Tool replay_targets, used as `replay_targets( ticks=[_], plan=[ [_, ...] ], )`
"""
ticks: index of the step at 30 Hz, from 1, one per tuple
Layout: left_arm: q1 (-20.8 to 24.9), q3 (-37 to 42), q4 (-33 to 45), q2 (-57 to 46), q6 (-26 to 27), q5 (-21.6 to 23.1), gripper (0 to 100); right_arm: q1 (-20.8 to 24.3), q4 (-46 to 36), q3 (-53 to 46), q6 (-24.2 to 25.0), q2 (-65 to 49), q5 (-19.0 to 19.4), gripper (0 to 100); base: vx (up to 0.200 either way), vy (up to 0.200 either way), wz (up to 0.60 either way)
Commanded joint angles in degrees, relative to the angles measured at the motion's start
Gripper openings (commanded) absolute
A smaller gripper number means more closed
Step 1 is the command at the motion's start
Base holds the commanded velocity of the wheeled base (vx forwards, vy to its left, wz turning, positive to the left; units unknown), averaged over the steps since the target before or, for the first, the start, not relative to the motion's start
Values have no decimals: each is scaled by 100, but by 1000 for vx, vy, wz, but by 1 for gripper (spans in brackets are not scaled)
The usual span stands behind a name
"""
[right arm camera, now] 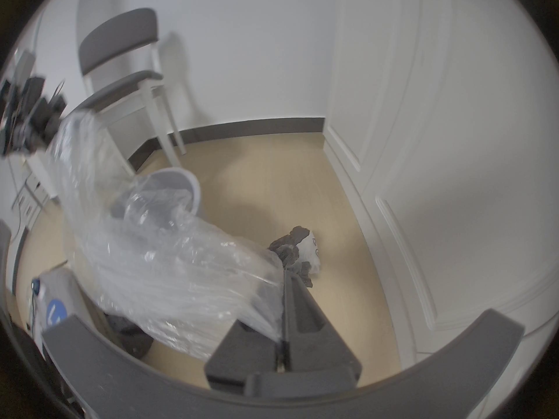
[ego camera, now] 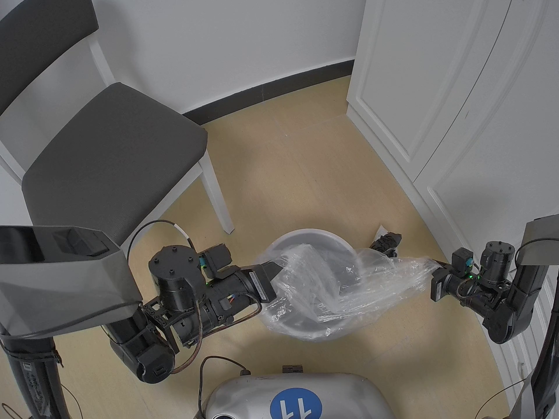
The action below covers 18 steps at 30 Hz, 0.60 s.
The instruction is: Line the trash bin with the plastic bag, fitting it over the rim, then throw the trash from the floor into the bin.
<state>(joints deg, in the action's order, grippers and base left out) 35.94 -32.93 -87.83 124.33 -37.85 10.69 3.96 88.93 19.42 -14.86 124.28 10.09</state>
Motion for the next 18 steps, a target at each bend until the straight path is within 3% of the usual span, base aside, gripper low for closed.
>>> replay_targets(
  ticks=[1,2,3,5,9,12,18],
  plan=[
    [-140,-161,12,539,23,73,0,87,107,449,326,316,-148,0,0,0,0],
    [-192,-460,12,689,23,91,0,228,107,739,757,377,-526,0,0,0,0],
    [-192,-460,12,689,23,91,0,228,107,739,757,377,-526,0,0,0,0],
    [-210,-882,29,812,23,91,0,421,107,1081,1258,413,-904,0,0,0,0],
    [-219,-1278,47,1014,59,91,0,641,107,1284,1811,351,-974,0,0,0,0],
    [-219,-1392,47,1067,59,91,0,694,107,1301,1917,333,-983,0,0,0,0],
    [-465,-2359,776,1295,85,91,0,1177,107,1389,2550,281,-1124,0,0,0,0]
  ],
)
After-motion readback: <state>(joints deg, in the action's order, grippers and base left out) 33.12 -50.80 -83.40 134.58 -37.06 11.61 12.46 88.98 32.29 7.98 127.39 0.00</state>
